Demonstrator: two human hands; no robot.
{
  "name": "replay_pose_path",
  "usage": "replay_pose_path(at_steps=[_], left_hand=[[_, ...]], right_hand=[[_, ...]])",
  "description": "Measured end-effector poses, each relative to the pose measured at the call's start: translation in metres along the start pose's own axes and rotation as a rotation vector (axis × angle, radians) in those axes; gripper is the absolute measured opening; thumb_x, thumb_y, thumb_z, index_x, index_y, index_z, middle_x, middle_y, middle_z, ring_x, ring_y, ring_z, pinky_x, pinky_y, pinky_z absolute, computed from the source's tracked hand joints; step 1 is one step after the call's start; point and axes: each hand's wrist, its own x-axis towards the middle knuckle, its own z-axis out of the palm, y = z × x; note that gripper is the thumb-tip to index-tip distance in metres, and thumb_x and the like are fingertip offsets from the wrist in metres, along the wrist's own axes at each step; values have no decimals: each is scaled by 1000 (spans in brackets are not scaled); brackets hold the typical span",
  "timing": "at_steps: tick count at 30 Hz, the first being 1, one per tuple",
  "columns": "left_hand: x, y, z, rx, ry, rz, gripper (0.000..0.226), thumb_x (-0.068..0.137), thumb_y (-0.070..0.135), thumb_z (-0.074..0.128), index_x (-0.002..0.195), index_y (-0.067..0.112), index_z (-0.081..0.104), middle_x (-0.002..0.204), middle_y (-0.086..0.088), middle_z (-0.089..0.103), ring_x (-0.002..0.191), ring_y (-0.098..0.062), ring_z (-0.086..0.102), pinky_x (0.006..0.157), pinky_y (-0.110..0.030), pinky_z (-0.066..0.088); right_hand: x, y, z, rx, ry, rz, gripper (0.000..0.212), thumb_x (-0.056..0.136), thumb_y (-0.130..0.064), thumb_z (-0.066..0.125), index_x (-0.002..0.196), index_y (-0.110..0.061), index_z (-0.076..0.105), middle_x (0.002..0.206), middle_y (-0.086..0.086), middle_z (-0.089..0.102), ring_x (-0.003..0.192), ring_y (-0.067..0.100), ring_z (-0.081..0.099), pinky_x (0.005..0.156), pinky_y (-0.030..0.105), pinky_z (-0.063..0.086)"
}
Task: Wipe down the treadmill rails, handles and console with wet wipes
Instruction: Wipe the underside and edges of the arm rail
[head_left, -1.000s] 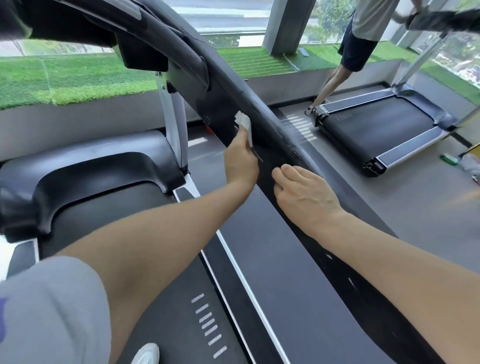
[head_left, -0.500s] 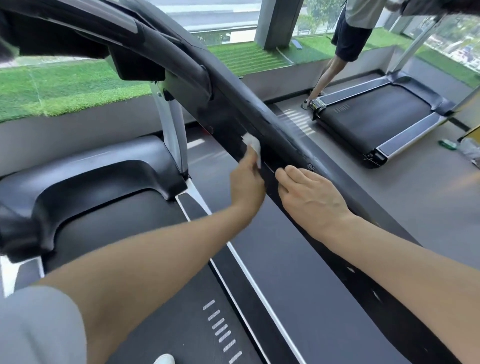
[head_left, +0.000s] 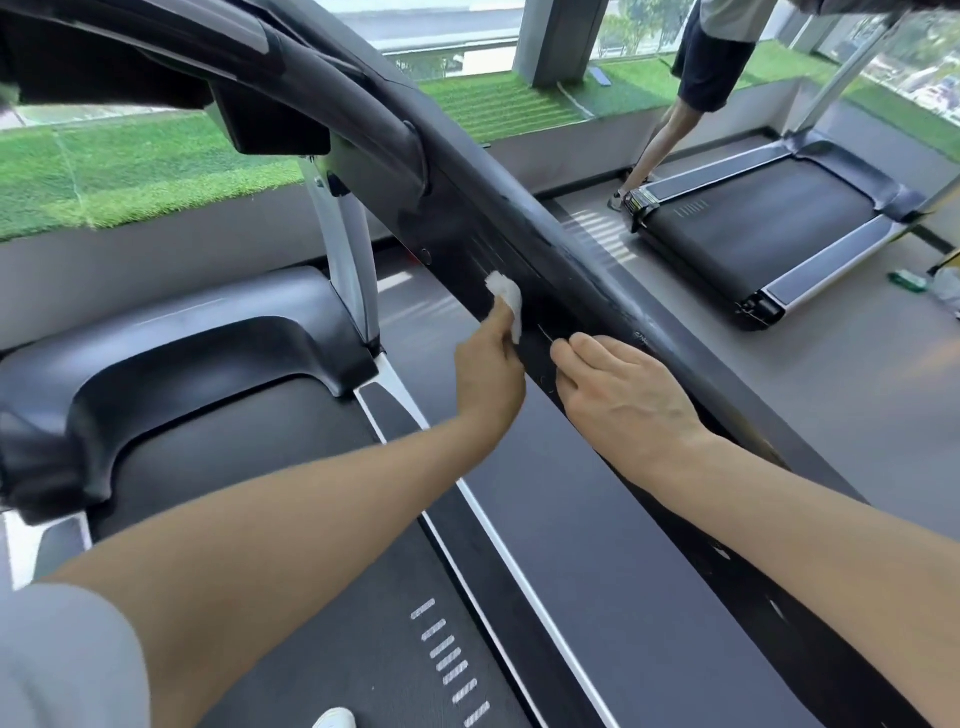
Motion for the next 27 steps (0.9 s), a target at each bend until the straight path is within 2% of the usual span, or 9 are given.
replay_pose_path(at_steps=[6,8,11,14,16,18,22,24,27], left_hand=[[42,-6,-4,16,112,-118,32,83,-14,30,94,0,57,57,4,31,55,-14,29,47,-13,29],[8,3,-1,-32,48,-33,33,84,-13,31,104,-5,57,57,4,41,53,-15,37,51,-16,34],[-14,4,1,-72,-8,29,43,87,-13,32,123,-5,54,78,-16,62,75,-23,56,71,-28,40],[33,-8,-5,14,68,-59,41,84,-13,30,108,4,58,62,-2,38,57,-19,34,52,-14,33],[68,-17,-11,24,106,-114,35,81,-14,29,95,4,56,68,-7,42,67,-22,36,53,-17,30],[84,-24,-12,19,117,-158,42,82,-14,30,108,0,59,81,-9,49,74,-23,41,59,-18,28],[30,-27,5,8,48,-151,42,84,-12,29,115,-3,57,72,-12,49,65,-23,41,54,-25,27],[-15,-18,14,-57,-41,-108,36,92,-6,32,120,-5,55,78,-17,61,70,-27,55,62,-28,38],[-19,-18,21,-50,-58,-137,34,96,-1,32,120,1,56,59,3,44,54,-9,39,53,-12,36]], right_hand=[[3,-1,6,-65,16,-33,17,68,-1,57,77,-4,72,94,10,63,94,25,40,92,30,42],[4,-1,6,-40,31,-14,33,74,2,38,75,-3,71,92,11,64,94,25,41,92,30,42],[4,0,4,-31,27,-10,42,74,0,28,76,-2,71,91,11,63,94,25,40,92,31,42],[3,0,9,-51,6,-45,16,73,-1,57,79,-2,71,96,12,64,96,26,43,94,32,37],[4,0,9,-54,-63,-48,18,63,-9,76,80,-3,72,99,11,63,96,26,51,94,31,40],[6,-1,7,-27,-98,-34,23,59,-11,79,79,-4,73,99,11,64,94,26,58,92,31,46],[7,-1,5,-30,-56,-42,15,67,-4,62,78,-3,72,97,11,64,95,27,50,91,32,44],[7,0,4,-20,-47,-39,33,70,-1,41,79,-3,73,95,10,64,93,26,56,90,32,47],[7,1,2,-25,-59,-60,39,72,-1,35,80,-3,73,94,10,65,92,26,61,90,32,50]])
